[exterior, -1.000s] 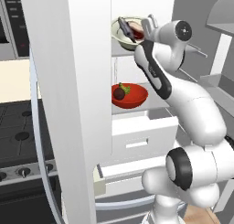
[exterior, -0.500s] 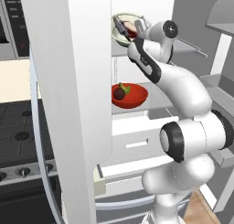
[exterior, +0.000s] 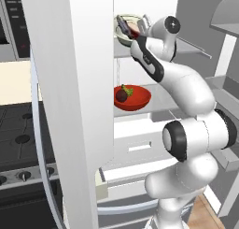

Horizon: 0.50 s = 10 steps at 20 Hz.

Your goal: Place the bowl with the broccoli and potato on the second highest shelf of the fridge. Place the bowl with the steak and fish on the top shelf of the fridge.

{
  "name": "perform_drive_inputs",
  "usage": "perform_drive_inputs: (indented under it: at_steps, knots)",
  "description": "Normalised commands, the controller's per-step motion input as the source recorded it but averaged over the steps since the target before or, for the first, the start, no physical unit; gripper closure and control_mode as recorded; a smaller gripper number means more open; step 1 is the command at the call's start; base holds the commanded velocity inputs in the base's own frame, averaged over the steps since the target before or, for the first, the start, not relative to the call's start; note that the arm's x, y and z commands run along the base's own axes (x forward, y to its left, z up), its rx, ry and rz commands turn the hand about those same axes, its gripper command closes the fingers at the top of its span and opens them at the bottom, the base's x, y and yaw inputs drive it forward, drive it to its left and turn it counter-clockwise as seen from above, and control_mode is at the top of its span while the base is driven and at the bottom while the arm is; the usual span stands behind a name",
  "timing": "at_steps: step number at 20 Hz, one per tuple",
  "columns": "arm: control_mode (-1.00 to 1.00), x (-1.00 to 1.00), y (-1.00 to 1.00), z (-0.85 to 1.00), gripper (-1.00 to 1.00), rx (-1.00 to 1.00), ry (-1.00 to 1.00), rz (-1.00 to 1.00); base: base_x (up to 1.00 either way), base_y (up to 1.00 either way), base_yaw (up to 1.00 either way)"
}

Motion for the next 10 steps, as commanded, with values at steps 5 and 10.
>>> perform_drive_inputs:
  at_steps: [5,10]
  knots:
    - [-1.0,-0.57,0.0,0.23,-1.0,0.0,-0.36,0.0,0.0,0.0,0.0]
    - [-1.0,-1.0,0.0,0.28,-1.0,0.0,-0.57,0.0,0.0,0.0,0.0]
